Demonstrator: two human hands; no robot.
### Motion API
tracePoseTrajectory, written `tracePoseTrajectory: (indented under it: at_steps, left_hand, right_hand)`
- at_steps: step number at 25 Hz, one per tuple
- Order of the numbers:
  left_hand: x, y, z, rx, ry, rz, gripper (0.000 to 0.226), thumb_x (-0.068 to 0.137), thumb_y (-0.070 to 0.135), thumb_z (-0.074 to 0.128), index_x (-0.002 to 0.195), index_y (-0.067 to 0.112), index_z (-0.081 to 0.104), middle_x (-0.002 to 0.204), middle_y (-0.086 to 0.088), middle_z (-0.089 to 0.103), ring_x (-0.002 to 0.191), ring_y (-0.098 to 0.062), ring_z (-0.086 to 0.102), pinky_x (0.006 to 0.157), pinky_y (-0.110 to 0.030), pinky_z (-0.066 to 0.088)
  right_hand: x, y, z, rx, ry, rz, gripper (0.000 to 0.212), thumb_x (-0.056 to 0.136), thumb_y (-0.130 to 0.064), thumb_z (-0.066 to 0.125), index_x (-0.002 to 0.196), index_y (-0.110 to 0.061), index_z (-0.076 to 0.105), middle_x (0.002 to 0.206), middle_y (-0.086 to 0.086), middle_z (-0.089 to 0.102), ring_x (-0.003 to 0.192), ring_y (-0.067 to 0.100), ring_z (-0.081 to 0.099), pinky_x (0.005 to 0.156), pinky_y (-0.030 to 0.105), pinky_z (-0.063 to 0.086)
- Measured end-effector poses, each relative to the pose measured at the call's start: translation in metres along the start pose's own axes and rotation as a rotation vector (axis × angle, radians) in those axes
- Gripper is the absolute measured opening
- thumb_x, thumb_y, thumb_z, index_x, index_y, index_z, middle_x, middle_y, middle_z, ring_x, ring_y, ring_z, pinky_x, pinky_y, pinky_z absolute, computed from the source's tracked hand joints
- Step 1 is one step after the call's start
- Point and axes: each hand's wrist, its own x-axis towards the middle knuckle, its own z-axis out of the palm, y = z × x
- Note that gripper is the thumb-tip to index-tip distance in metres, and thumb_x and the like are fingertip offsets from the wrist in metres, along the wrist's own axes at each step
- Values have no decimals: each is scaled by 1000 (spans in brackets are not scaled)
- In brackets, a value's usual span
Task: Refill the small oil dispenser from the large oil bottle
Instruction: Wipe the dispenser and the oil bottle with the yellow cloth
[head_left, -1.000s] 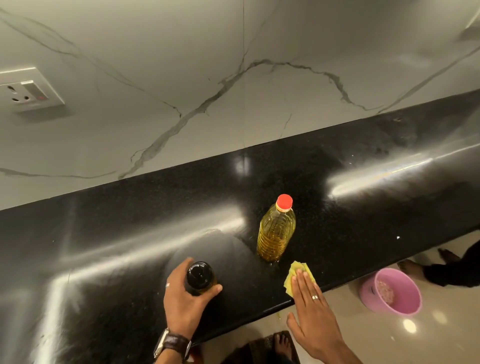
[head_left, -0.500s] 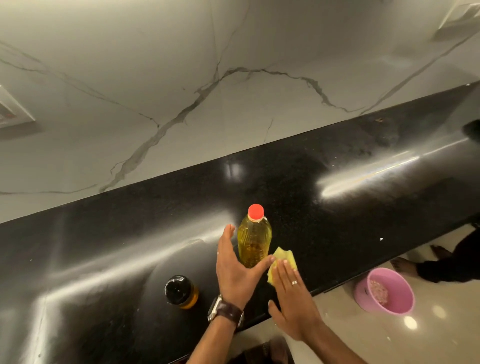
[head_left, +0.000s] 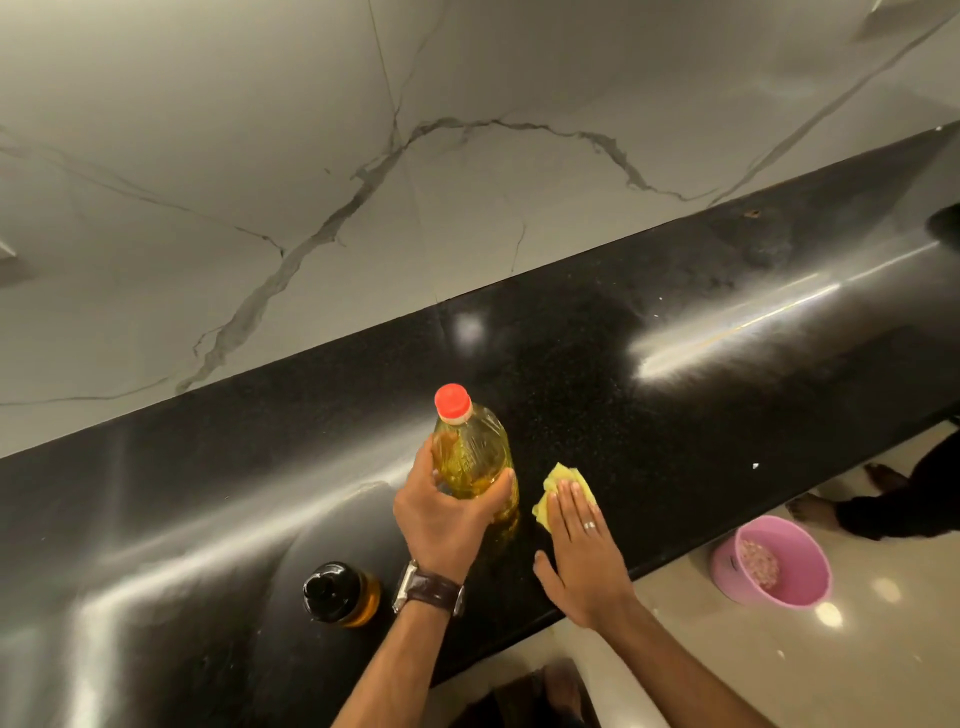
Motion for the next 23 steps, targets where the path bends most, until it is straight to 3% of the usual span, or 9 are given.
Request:
tracePoseTrajectory:
  at_steps: [3,7,9,11,14,18,20,23]
  left_hand:
    - [14,9,-5,1,42,22,61,65,42,96,116,28,66,106,18,73,97,-1,71,82,-26,60]
    - [30,1,-11,6,103,9,61,64,33,99,115,22,68,106,16,73,96,-2,71,84,-29,60]
    - [35,-1,-13,-1,101,-1,64,65,32,97,120,19,67,109,16,72,100,1,69,88,-20,58]
    - [38,-1,-14,4,102,-7,66,66,35,96,123,19,66,109,17,71,101,7,67,87,-12,54]
    - [40,-3,-16,6,109,-20,67,64,32,97,122,19,66,107,13,72,99,8,67,84,-8,52]
    - [39,-3,-22,5,119,-9,66,65,34,97,122,21,65,109,14,72,101,1,69,85,-17,57]
    - [41,0,-25,-2,139,4,65,65,32,97,121,22,65,108,15,72,101,2,69,85,-16,57]
    - [46,8,-29,8,163,42,65,65,32,97,120,25,63,109,20,69,100,2,68,83,-17,57]
  right_hand:
    - [28,-24,2,-7,-35,-29,92,95,-59,28,163,1,13,172,21,6,161,34,-4,131,52,8]
    - [11,-73,23,-71,-86,-288,89,97,-57,31,163,-1,10,172,22,4,159,34,-9,129,51,-4]
    - [-17,-72,26,-55,-121,-420,85,99,-55,32,165,-7,6,174,16,-1,160,30,-9,127,49,-7]
    - [-45,-52,28,-59,-113,-497,83,100,-56,34,165,-12,9,175,9,2,161,26,-3,128,48,-1]
    - [-66,-15,23,-23,7,-292,86,95,-58,44,164,-13,21,173,6,11,160,25,16,132,40,10]
    - [2,-13,8,-1,-3,-41,89,98,-60,28,164,-5,7,172,16,-1,161,32,-5,132,48,9]
    - [52,-31,0,-30,-31,-37,92,96,-61,24,163,-1,6,171,23,-1,160,36,-7,131,52,7]
    - [92,-76,-1,-75,-93,-194,93,96,-61,27,163,-1,2,172,24,-1,160,36,-11,131,52,-3]
